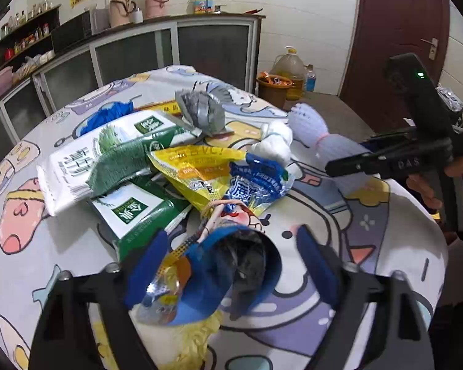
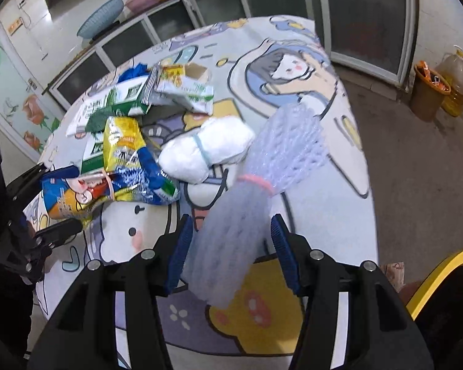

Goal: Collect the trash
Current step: 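Grasp the blue plastic bag with the left tool while the right tool grasps the white foam mesh, then carry both items over the yellow-rimmed bin and open both tools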

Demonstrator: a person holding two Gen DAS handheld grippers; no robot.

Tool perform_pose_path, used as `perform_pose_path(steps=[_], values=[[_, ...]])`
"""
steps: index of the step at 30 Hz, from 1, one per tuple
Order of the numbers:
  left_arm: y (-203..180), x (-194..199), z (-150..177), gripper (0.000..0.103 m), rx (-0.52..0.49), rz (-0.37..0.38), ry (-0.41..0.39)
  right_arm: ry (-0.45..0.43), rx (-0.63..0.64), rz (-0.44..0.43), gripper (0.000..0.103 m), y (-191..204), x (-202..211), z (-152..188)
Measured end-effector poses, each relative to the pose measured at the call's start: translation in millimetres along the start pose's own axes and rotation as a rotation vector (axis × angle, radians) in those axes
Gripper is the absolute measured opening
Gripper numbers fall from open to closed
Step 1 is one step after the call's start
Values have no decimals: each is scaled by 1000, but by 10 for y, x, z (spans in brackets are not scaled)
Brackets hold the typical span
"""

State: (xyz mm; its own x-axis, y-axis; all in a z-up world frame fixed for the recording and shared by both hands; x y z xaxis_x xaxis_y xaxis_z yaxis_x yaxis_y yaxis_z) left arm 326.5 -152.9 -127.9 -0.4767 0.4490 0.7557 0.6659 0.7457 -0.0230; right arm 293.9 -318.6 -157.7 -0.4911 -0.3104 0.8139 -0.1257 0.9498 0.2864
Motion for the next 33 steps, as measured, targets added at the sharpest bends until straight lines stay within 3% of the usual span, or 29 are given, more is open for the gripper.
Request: perform_pose_path(steps=[2, 4, 7, 23, 33], values=[[10, -52, 11, 50, -13, -35, 7, 21, 7, 4, 35, 13, -63, 26], [34, -57, 10, 45, -4, -50, -4, 22, -3, -14, 26, 15, -72, 34], [98, 27, -14, 39, 40, -54, -29, 4, -10, -32, 23, 33, 6, 26], [267, 1348, 86, 34, 116, -66, -198, -179, -3, -114, 23, 244, 990, 126], [111, 1740, 147, 34, 106, -85, -242, -212, -1, -125, 23, 297, 1225, 303]])
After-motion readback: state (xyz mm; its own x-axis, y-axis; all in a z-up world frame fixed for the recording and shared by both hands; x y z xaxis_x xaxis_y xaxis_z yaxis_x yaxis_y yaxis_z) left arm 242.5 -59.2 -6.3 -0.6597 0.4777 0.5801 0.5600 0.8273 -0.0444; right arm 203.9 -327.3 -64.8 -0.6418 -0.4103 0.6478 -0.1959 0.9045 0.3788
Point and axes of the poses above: each gripper's, at about its wrist camera, not at the fingertips, and x roughly against the way its jaws point, y to its left, z to its underside, the point moved 9 cm from there along -x, roughly the way its jaws point, and after that the axes turned 1 degree about x, right-handed, at the moved point
